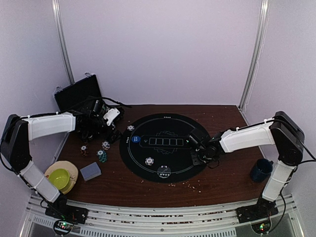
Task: Distribute texas hold em gaming equipment
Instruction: Move the pile of poker chips to the big blind area.
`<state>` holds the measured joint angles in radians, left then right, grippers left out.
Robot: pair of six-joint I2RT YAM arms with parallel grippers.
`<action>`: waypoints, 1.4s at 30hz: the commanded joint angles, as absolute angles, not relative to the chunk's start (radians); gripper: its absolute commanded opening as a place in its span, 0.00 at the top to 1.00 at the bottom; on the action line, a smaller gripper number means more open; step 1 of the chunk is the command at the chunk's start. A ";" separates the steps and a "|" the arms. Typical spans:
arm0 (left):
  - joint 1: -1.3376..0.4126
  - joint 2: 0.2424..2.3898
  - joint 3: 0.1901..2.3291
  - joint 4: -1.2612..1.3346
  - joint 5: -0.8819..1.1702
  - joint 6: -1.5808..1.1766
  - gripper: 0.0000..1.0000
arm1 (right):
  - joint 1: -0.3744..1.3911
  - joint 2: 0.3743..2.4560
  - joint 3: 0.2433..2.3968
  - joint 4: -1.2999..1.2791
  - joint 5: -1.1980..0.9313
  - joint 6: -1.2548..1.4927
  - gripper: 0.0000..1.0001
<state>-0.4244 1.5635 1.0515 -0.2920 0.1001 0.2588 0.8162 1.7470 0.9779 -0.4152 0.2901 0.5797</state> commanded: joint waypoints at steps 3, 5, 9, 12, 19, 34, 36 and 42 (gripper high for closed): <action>-0.417 1.573 1.042 -0.259 0.102 0.249 0.02 | 0.796 1.766 1.007 -0.416 0.305 0.558 0.62; -0.418 1.573 1.042 -0.258 0.101 0.250 0.02 | 0.794 1.771 1.011 -0.415 0.302 0.556 0.62; -0.418 1.575 1.042 -0.259 0.101 0.250 0.02 | 0.789 1.781 1.020 -0.413 0.295 0.551 0.61; -0.418 1.575 1.042 -0.259 0.100 0.250 0.02 | 0.786 1.789 1.020 -0.412 0.287 0.548 0.60; -0.417 1.577 1.043 -0.259 0.100 0.250 0.02 | 0.786 1.797 1.019 -0.418 0.272 0.543 0.52; -0.418 1.576 1.043 -0.259 0.101 0.250 0.02 | 0.785 1.770 1.054 -0.456 0.281 0.520 0.36; -0.418 1.578 1.044 -0.259 0.101 0.249 0.02 | 0.785 1.757 1.058 -0.465 0.282 0.517 0.32; -0.418 1.577 1.043 -0.259 0.098 0.249 0.02 | 0.786 1.693 1.026 -0.480 0.251 0.520 0.26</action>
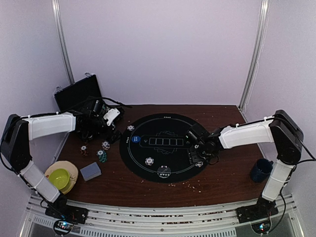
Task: Distribute texas hold em gaming equipment
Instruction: Move the pile of poker chips to the big blind area.
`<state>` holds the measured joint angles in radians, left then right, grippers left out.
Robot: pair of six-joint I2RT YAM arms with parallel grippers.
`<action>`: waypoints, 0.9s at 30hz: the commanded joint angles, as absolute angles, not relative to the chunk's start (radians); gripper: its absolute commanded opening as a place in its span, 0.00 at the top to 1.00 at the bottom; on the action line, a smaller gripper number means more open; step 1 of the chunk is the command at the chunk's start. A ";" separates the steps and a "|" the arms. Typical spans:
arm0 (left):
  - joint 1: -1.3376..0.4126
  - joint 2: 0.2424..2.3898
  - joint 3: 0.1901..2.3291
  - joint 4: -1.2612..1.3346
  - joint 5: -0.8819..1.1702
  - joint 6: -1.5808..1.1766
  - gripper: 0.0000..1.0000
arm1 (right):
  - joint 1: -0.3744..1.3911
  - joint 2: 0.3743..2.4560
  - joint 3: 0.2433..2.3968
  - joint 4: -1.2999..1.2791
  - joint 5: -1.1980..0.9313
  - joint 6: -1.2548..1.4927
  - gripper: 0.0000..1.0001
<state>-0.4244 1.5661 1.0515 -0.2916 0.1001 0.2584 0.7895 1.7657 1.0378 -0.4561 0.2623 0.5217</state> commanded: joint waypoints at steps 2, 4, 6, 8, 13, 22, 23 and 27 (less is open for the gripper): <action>-0.418 1.578 1.043 -0.258 0.099 0.250 0.02 | 0.786 1.664 0.998 -0.475 0.238 0.530 0.26; -0.417 1.578 1.044 -0.258 0.098 0.250 0.02 | 0.788 1.642 0.966 -0.463 0.228 0.537 0.27; -0.418 1.580 1.043 -0.258 0.100 0.250 0.02 | 0.788 1.635 0.947 -0.453 0.217 0.538 0.28; -0.419 1.578 1.043 -0.259 0.100 0.249 0.02 | 0.788 1.642 0.931 -0.442 0.204 0.539 0.28; -0.417 1.575 1.042 -0.259 0.097 0.250 0.02 | 0.795 1.678 0.923 -0.421 0.181 0.533 0.28; -0.417 1.581 1.043 -0.258 0.097 0.250 0.02 | 0.795 1.713 0.925 -0.411 0.159 0.531 0.29; -0.418 1.581 1.043 -0.257 0.097 0.250 0.02 | 0.796 1.717 0.922 -0.406 0.155 0.532 0.30; -0.417 1.580 1.043 -0.257 0.098 0.250 0.02 | 0.796 1.725 0.912 -0.390 0.140 0.538 0.31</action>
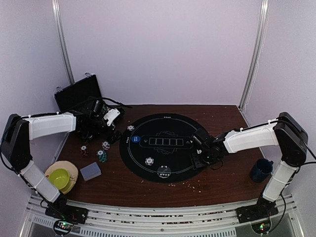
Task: Distribute texas hold em gaming equipment
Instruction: Move the pile of poker chips to the big blind area.
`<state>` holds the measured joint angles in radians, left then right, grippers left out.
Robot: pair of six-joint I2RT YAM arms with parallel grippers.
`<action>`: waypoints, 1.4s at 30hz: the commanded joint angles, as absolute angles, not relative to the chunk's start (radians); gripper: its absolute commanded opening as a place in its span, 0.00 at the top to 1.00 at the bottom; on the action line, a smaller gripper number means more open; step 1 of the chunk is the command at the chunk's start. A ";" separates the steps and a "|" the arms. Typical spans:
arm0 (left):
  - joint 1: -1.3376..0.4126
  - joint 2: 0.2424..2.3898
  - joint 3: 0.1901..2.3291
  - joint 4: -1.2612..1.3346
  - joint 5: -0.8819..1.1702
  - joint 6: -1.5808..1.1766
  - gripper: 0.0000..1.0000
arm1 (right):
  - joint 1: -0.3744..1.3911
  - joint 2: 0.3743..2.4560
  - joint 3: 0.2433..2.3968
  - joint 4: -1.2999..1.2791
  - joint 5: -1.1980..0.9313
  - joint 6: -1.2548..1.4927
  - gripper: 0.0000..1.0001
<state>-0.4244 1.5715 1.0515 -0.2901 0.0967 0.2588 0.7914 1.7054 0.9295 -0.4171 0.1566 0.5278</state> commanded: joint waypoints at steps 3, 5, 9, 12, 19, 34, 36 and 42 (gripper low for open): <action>-0.418 1.581 1.043 -0.258 0.098 0.249 0.02 | 0.795 1.730 0.910 -0.382 0.135 0.539 0.31; -0.417 1.581 1.044 -0.258 0.096 0.250 0.02 | 0.795 1.734 0.910 -0.379 0.133 0.540 0.31; -0.418 1.583 1.043 -0.256 0.097 0.250 0.02 | 0.795 1.741 0.907 -0.371 0.130 0.541 0.32; -0.418 1.583 1.043 -0.256 0.094 0.250 0.02 | 0.794 1.743 0.897 -0.363 0.128 0.549 0.33; -0.418 1.586 1.043 -0.255 0.093 0.251 0.02 | 0.794 1.727 0.884 -0.364 0.132 0.569 0.37; -0.417 1.586 1.043 -0.254 0.089 0.251 0.02 | 0.794 1.712 0.881 -0.388 0.168 0.577 0.43; -0.418 1.586 1.042 -0.255 0.089 0.252 0.02 | 0.793 1.714 0.879 -0.387 0.173 0.579 0.44; -0.418 1.588 1.043 -0.253 0.086 0.252 0.02 | 0.793 1.720 0.879 -0.385 0.187 0.582 0.50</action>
<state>-0.4244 1.5730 1.0515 -0.2882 0.0902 0.2588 0.7921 1.7115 0.9066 -0.3447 0.1490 0.5728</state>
